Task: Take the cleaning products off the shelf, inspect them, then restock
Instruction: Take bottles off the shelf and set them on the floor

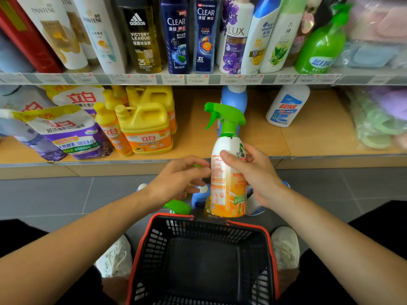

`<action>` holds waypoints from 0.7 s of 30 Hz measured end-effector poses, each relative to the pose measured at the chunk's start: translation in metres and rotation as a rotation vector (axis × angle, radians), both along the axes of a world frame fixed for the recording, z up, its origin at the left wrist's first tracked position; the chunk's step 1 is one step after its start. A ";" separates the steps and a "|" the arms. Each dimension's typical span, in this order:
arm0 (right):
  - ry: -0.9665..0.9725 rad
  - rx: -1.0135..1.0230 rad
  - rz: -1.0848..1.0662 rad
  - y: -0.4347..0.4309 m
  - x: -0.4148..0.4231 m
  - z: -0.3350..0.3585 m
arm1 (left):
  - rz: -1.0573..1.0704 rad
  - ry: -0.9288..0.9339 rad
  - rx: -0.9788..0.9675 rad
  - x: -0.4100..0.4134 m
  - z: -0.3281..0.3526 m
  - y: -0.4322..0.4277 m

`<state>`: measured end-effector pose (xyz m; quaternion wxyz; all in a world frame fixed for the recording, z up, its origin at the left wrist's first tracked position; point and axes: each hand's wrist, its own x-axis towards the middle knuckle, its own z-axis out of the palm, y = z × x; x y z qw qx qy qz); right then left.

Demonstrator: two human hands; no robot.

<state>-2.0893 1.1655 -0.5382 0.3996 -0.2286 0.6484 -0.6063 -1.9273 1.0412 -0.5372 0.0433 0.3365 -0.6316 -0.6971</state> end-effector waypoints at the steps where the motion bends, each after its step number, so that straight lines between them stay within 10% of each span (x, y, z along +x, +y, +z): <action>1: -0.012 0.002 -0.025 -0.001 0.000 0.002 | -0.048 -0.015 -0.008 0.000 -0.002 0.006; 10: -0.144 0.064 -0.078 -0.001 -0.007 0.011 | -0.126 -0.009 -0.123 -0.001 -0.015 0.028; 21: -0.237 -0.152 -0.014 0.004 -0.025 0.020 | 0.029 0.276 0.415 -0.005 0.004 0.006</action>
